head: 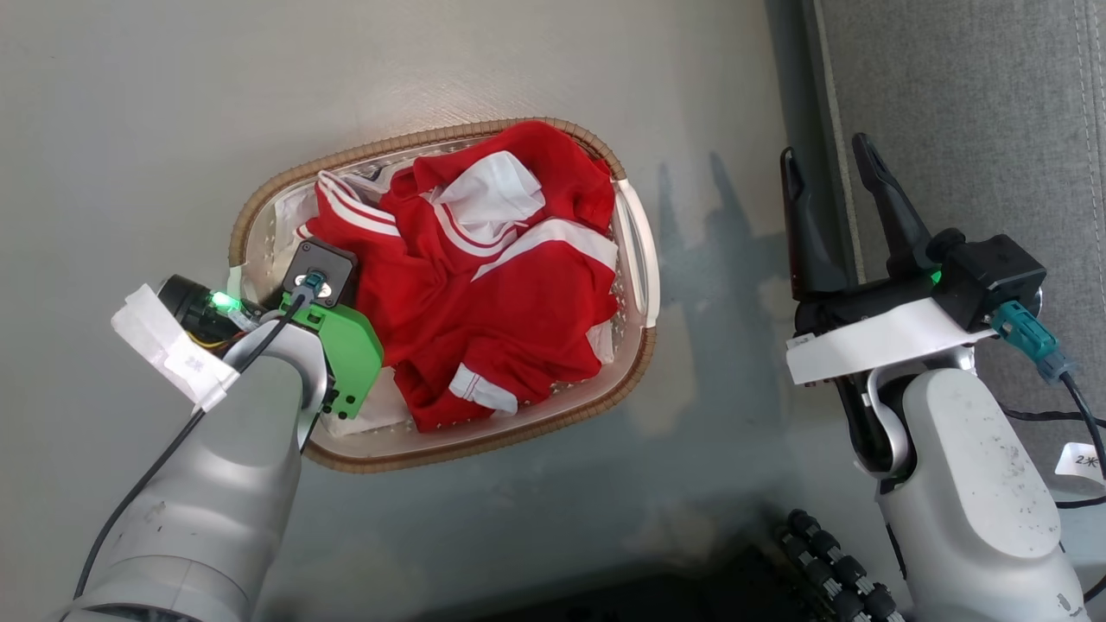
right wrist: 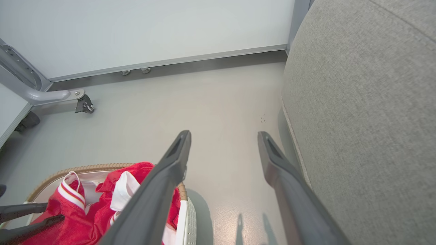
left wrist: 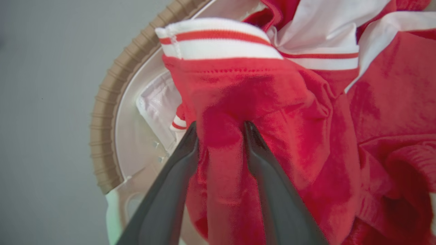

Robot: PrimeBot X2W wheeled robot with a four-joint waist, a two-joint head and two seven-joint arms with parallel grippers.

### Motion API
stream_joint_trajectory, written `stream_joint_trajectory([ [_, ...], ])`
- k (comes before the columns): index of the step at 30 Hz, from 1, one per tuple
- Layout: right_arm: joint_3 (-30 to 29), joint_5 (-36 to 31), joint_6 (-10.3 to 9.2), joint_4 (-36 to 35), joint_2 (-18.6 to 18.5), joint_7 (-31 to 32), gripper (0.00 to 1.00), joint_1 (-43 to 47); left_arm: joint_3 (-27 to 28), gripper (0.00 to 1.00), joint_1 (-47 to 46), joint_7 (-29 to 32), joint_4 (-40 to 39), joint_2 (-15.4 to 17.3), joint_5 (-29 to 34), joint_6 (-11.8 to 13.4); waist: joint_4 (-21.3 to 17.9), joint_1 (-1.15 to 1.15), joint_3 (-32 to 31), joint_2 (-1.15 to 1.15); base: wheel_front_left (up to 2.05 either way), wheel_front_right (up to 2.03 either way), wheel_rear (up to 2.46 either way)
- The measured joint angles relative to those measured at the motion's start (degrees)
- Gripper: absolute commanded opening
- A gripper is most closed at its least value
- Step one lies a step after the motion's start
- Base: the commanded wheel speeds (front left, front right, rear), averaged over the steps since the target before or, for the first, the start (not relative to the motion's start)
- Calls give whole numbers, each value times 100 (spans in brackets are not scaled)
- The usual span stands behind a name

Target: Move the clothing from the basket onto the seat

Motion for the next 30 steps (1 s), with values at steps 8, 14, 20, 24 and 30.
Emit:
stream_joint_trajectory([
  [8,-105,11,0,59,1,0,100,0,-154,0,92,-226,-144,-40,-86,-51,20,0,-150,0,0,0,0],
  [14,-174,-20,0,147,1,0,100,21,-202,0,487,-278,-619,33,-234,-59,102,0,-396,0,0,0,0],
  [20,-288,-178,0,282,2,0,100,236,-247,0,1015,-286,-1719,126,-366,-77,203,-1,-818,0,0,0,0],
  [24,-353,-259,0,381,3,0,100,448,-279,0,1435,-285,-2447,282,-519,-78,269,-1,-1218,0,0,0,0],
  [30,-399,-310,0,584,3,0,100,960,-472,0,2008,-286,-3492,566,-756,-85,346,-1,-1977,0,0,0,0],
])
